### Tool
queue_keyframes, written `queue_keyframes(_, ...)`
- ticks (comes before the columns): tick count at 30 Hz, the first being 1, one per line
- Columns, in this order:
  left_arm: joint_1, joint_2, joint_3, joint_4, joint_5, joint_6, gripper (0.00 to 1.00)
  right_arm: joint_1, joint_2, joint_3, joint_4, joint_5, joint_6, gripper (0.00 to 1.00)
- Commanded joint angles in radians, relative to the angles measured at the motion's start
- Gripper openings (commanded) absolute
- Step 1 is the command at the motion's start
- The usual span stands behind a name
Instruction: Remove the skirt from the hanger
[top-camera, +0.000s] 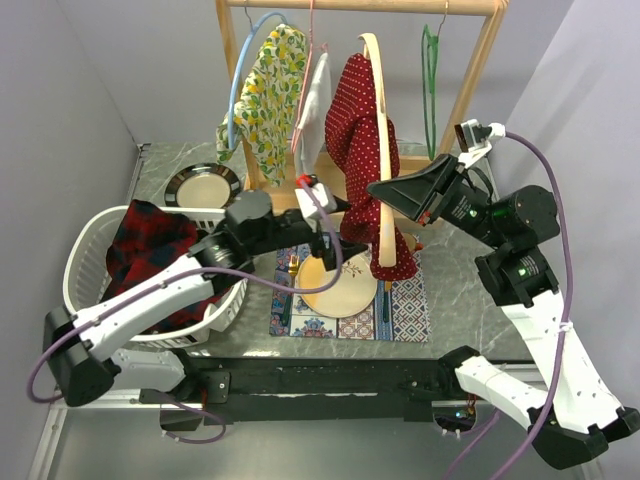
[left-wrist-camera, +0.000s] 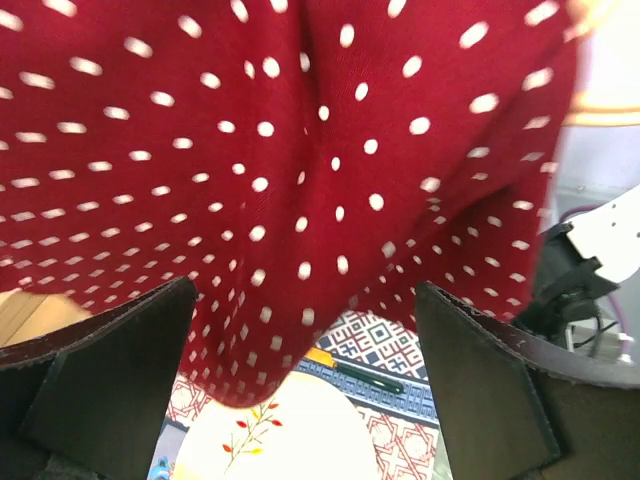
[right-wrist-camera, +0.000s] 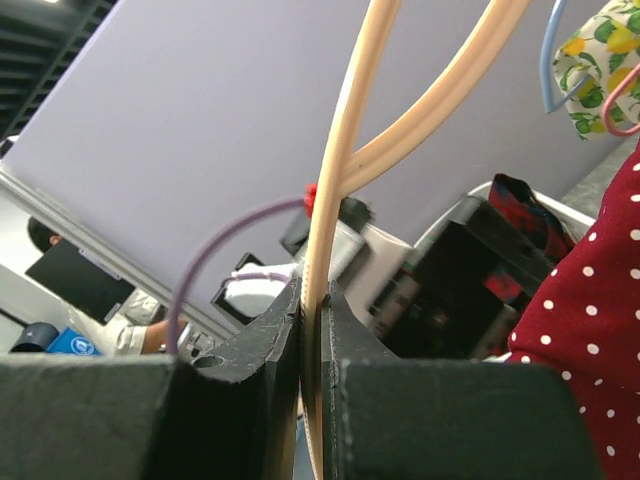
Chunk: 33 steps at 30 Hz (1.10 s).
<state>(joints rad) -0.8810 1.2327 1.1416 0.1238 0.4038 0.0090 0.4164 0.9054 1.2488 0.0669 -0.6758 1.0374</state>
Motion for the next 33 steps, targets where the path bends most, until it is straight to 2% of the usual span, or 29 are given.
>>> queue_keyframes(1,-0.045,0.046,0.06,0.103,-0.069,0.066,0.97,0.007,-0.025,-0.002,0.143,-0.022,0.009,0.0)
queue_keyframes(3,-0.059,0.06,0.06,0.123,-0.08,0.069,0.95,0.007,-0.025,-0.005,0.145,-0.022,0.006,0.0)
queue_keyframes(4,-0.059,0.059,0.057,0.129,-0.094,0.069,0.84,0.007,-0.025,-0.003,0.14,-0.021,0.0,0.0)
queue_keyframes(5,-0.061,0.048,0.047,0.132,-0.102,0.071,0.68,0.005,-0.023,-0.002,0.131,-0.013,-0.008,0.0)
queue_keyframes(6,-0.061,0.039,0.043,0.128,-0.117,0.069,0.37,0.005,-0.023,0.004,0.107,-0.007,-0.028,0.0)
queue_keyframes(7,-0.061,0.027,0.038,0.119,-0.147,0.068,0.26,0.005,-0.022,0.008,0.094,-0.002,-0.04,0.0)
queue_keyframes(8,-0.062,-0.002,0.03,0.108,-0.161,0.068,0.09,0.005,-0.019,0.012,0.08,0.01,-0.052,0.0)
queue_keyframes(9,-0.062,-0.021,0.026,0.087,-0.175,0.057,0.02,0.005,-0.017,0.023,0.048,0.022,-0.086,0.0)
queue_keyframes(15,-0.062,-0.217,-0.013,0.005,-0.287,0.0,0.01,0.005,-0.043,0.046,-0.134,0.206,-0.25,0.0)
queue_keyframes(19,-0.062,-0.324,0.013,-0.117,-0.384,-0.003,0.01,0.004,-0.065,0.02,-0.182,0.297,-0.304,0.0)
queue_keyframes(20,-0.062,-0.358,0.039,-0.137,-0.401,-0.003,0.01,0.004,-0.066,0.012,-0.185,0.303,-0.309,0.0)
queue_keyframes(26,-0.062,-0.462,0.196,-0.314,-0.703,0.037,0.01,0.002,-0.043,-0.014,-0.223,0.347,-0.35,0.0)
queue_keyframes(33,-0.062,-0.553,0.38,-0.429,-0.835,0.095,0.01,0.002,-0.022,0.001,-0.236,0.367,-0.369,0.0)
